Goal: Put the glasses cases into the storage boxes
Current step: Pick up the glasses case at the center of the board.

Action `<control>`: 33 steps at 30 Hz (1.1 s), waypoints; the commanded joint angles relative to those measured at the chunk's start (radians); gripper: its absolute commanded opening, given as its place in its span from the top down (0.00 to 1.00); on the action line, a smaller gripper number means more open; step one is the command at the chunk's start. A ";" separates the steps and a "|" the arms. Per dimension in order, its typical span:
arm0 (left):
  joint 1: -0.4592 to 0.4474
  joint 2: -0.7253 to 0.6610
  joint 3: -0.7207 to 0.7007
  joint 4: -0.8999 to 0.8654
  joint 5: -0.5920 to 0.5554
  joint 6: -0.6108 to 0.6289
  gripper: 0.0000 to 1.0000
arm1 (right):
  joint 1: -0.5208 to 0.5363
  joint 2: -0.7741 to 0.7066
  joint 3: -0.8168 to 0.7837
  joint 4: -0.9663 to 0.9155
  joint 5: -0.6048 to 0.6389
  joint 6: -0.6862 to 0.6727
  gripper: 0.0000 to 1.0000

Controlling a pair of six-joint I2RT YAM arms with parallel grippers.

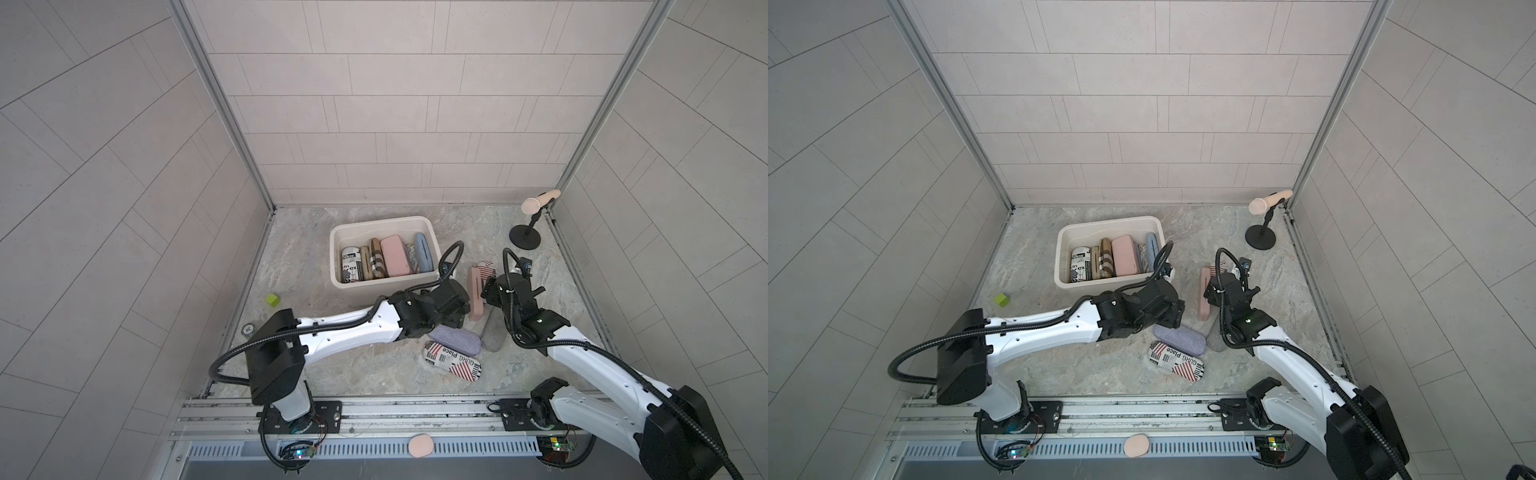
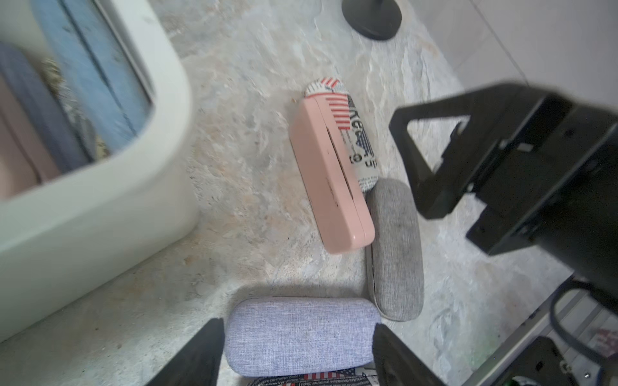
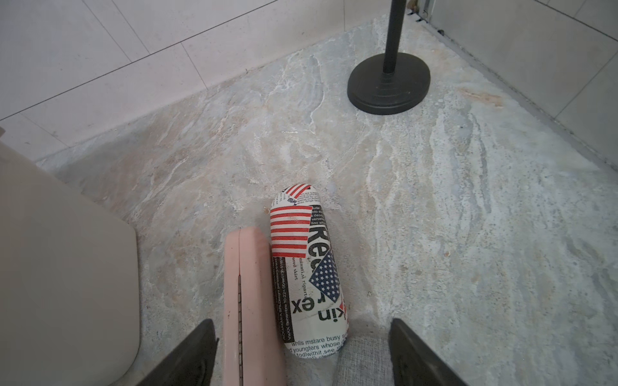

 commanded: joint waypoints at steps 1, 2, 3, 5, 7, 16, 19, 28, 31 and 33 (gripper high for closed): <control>-0.030 0.061 0.025 0.069 0.004 -0.007 0.16 | -0.005 -0.051 -0.008 -0.043 0.072 0.043 0.14; -0.036 0.088 0.040 0.072 0.011 -0.007 0.15 | -0.006 -0.072 -0.016 -0.045 0.087 0.047 0.13; -0.039 0.110 0.050 0.081 0.017 -0.006 0.13 | -0.009 -0.092 -0.023 -0.050 0.098 0.052 0.12; -0.041 0.154 0.071 0.099 0.017 -0.002 0.10 | -0.013 -0.138 -0.037 -0.057 0.117 0.070 0.10; -0.040 0.187 0.093 0.121 0.011 0.004 0.08 | -0.014 -0.176 -0.055 -0.053 0.129 0.081 0.09; -0.025 0.318 0.194 0.236 0.003 0.037 0.03 | -0.021 -0.257 -0.087 -0.072 0.164 0.119 0.05; -0.008 0.386 0.271 0.139 -0.070 -0.034 0.10 | -0.021 -0.259 -0.091 -0.076 0.167 0.135 0.05; 0.031 0.519 0.425 0.047 -0.087 -0.056 0.25 | -0.023 -0.278 -0.099 -0.073 0.165 0.133 0.05; 0.035 0.536 0.434 0.042 -0.090 -0.055 0.33 | -0.022 -0.291 -0.104 -0.070 0.167 0.129 0.05; 0.037 0.542 0.428 0.044 -0.091 -0.056 0.39 | -0.023 -0.302 -0.104 -0.072 0.170 0.128 0.05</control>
